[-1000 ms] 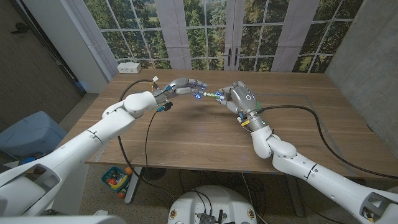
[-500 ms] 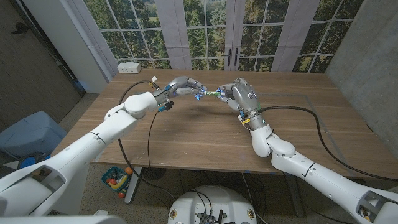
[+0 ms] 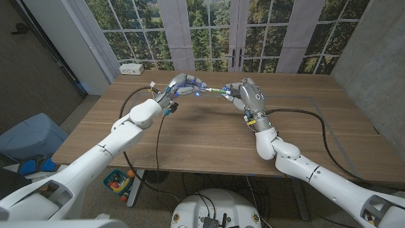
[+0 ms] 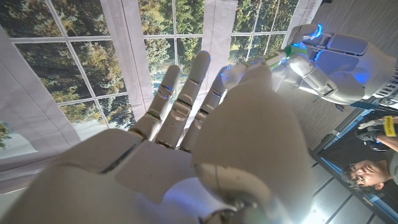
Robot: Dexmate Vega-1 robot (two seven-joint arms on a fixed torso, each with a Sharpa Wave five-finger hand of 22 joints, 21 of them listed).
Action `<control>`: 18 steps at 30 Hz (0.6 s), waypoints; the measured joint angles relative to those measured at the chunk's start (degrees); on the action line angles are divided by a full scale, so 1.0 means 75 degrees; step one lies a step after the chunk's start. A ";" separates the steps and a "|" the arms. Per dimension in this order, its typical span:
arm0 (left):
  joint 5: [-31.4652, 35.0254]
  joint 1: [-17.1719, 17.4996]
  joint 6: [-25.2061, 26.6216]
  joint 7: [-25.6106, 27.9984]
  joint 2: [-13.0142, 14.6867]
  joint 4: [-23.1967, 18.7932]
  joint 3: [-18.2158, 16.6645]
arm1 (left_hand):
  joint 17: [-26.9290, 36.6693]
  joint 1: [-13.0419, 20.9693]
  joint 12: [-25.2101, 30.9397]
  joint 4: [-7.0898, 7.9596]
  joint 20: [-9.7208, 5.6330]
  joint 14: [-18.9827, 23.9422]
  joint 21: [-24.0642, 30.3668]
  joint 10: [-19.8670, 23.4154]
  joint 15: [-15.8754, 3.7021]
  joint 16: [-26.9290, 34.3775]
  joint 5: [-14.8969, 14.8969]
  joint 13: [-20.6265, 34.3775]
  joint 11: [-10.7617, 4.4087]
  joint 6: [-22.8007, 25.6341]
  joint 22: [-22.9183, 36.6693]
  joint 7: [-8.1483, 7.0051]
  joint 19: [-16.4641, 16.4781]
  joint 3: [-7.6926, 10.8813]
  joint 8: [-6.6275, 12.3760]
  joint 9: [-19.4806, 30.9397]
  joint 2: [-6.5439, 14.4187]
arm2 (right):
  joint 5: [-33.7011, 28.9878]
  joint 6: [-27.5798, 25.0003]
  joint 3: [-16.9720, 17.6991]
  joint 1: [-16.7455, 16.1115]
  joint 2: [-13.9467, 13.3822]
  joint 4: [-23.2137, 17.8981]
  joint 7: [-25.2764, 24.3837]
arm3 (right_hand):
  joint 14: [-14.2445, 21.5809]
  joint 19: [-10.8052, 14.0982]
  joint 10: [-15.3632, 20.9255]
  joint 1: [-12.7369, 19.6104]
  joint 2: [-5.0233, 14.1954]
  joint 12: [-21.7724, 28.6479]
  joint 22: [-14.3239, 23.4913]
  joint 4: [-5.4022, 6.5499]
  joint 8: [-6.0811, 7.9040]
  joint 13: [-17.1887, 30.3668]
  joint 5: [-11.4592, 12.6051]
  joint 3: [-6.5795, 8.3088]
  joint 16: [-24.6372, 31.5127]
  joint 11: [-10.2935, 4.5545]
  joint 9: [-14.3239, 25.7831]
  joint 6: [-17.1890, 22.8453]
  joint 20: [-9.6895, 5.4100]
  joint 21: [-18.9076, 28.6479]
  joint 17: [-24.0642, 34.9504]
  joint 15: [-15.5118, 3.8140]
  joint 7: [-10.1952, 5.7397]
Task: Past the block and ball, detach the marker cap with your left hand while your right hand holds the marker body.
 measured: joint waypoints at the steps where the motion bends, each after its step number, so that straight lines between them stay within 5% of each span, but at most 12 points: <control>1: 0.0030 0.0047 -0.0062 0.0165 -0.0034 -0.0037 -0.0028 | -0.0034 0.0019 0.0000 0.0009 -0.0015 0.0010 0.0048 0.0057 0.0004 -0.0012 0.0028 0.0000 0.0006 0.0053 0.0000 0.0025 0.0035 -0.0034 0.0000 -0.0006 -0.0019 | 0.0031 0.0025 0.0024 -0.0019 0.0010 0.0005 -0.0026 | 0.0024 0.0029 0.0048 -0.0010 0.0010 0.0000 -0.0007 0.0000 -0.0017 0.0020 -0.0001 0.0000 0.0000 -0.0002 0.0001 0.0025 0.0029 0.0014 0.0000 -0.0024 0.0026; 16: 0.0202 0.0489 -0.0282 0.0698 -0.0216 -0.0455 -0.0250 | -0.0251 0.0101 0.0002 0.0060 -0.0012 0.0123 0.0285 0.0108 -0.0041 -0.0162 0.0033 0.0000 0.0036 0.0116 -0.0022 0.0008 0.0060 -0.0106 -0.0069 -0.0110 -0.0101 | 0.0186 0.0157 0.0131 -0.0119 0.0040 0.0012 -0.0231 | 0.0023 0.0025 0.0049 -0.0008 0.0008 -0.0022 -0.0057 0.0020 -0.0046 0.0010 -0.0058 0.0019 0.0000 -0.0003 0.0003 0.0024 0.0026 0.0015 0.0035 -0.0024 0.0027; 18: 0.0538 0.0599 -0.0329 0.1186 -0.0275 -0.0545 -0.0291 | -0.0250 0.0101 0.0001 0.0089 -0.0008 0.0124 0.0348 0.0106 -0.0041 -0.0195 0.0033 0.0000 0.0034 0.0060 -0.0047 -0.0046 -0.0002 -0.0136 -0.0096 -0.0111 -0.0101 | 0.0187 0.0157 0.0172 -0.0170 0.0042 0.0002 -0.0239 | 0.0023 0.0025 0.0049 -0.0008 0.0008 -0.0023 -0.0058 0.0020 -0.0047 0.0024 -0.0058 0.0019 0.0000 -0.0003 0.0003 0.0024 0.0026 0.0015 0.0035 -0.0024 0.0027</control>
